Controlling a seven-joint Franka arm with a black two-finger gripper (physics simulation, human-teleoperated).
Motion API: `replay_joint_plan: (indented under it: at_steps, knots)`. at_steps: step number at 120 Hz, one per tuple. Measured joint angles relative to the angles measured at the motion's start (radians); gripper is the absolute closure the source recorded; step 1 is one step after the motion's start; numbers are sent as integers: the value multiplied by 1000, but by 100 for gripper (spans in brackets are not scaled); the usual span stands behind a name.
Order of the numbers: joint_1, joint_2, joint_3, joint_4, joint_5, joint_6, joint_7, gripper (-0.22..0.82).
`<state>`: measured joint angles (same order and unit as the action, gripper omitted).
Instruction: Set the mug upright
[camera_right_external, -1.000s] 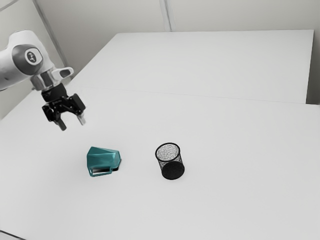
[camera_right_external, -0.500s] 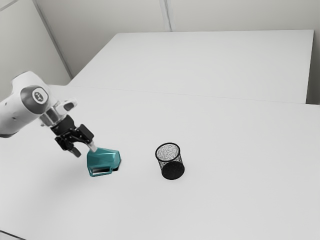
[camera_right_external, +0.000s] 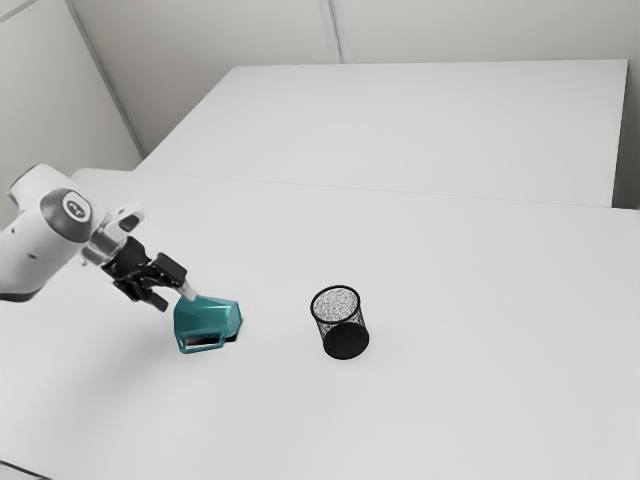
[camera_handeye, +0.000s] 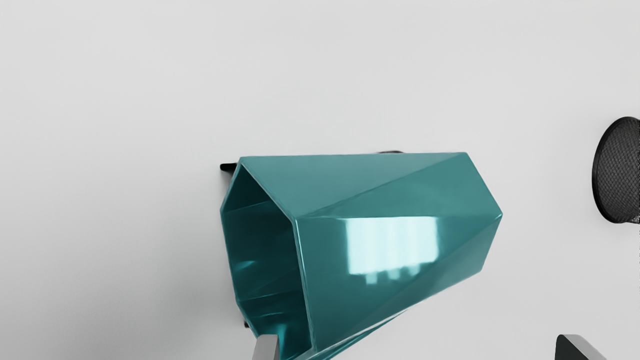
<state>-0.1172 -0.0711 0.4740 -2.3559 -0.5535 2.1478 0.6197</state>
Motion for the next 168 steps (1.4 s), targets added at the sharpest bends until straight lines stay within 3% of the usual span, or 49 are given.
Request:
replay_joint_plan:
  at_steps: [62,168]
  knots:
    - [17,105,0,-12,-216,42,184,0]
    - [77,135,26,-36,-473,-109,356,0]
